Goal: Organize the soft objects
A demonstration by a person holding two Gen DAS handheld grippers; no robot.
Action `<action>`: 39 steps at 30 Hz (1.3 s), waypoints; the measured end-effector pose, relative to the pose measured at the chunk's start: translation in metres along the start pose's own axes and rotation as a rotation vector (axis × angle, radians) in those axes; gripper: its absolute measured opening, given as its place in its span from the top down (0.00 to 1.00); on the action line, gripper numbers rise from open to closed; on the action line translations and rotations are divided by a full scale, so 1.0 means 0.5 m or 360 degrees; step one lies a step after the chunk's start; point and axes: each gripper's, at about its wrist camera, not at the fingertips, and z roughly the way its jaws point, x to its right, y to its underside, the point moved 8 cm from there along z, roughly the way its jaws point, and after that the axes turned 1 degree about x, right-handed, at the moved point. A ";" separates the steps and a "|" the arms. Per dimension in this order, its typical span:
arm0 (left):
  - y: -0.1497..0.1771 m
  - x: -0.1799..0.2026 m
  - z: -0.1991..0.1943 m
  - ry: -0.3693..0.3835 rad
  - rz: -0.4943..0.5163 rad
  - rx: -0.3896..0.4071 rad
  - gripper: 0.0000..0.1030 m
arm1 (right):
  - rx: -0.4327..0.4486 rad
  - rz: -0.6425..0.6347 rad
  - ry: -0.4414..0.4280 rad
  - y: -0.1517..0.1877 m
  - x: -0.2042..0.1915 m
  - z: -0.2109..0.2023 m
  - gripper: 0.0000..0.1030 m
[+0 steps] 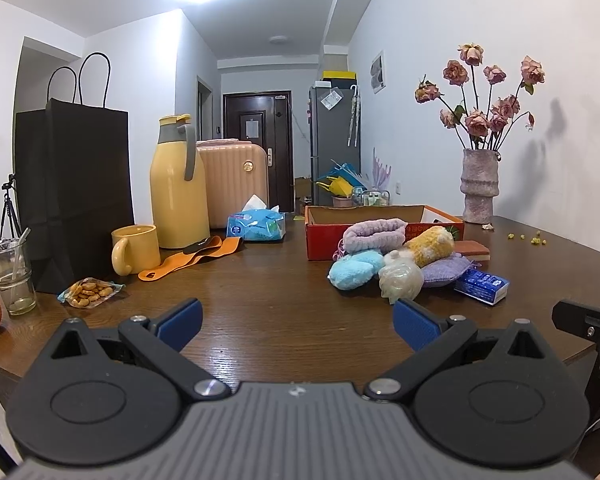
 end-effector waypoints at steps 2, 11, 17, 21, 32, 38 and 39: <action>-0.001 0.000 -0.001 0.0002 0.0002 0.0005 0.00 | 0.0001 0.0000 0.0004 0.001 0.001 -0.001 0.00; -0.001 0.000 -0.002 -0.0003 -0.0001 0.0004 0.00 | -0.0004 0.0000 -0.0002 0.003 -0.001 -0.002 0.00; 0.000 -0.001 -0.001 0.0001 -0.0003 0.0002 0.00 | -0.0006 0.0002 0.0000 0.003 0.000 -0.001 0.00; 0.000 -0.001 -0.002 0.0003 0.0000 0.0005 0.00 | -0.0009 0.0004 -0.0001 0.002 0.001 -0.001 0.00; 0.006 0.000 -0.007 0.0006 0.0002 0.0002 0.00 | -0.0018 0.0005 -0.0002 0.004 0.001 0.000 0.00; 0.005 0.000 -0.008 0.0012 0.0005 0.0000 0.00 | -0.0012 0.0004 0.0003 0.003 0.002 -0.001 0.00; 0.006 0.000 -0.009 0.0013 0.0005 0.0000 0.00 | -0.0012 0.0005 0.0003 0.003 0.002 -0.001 0.00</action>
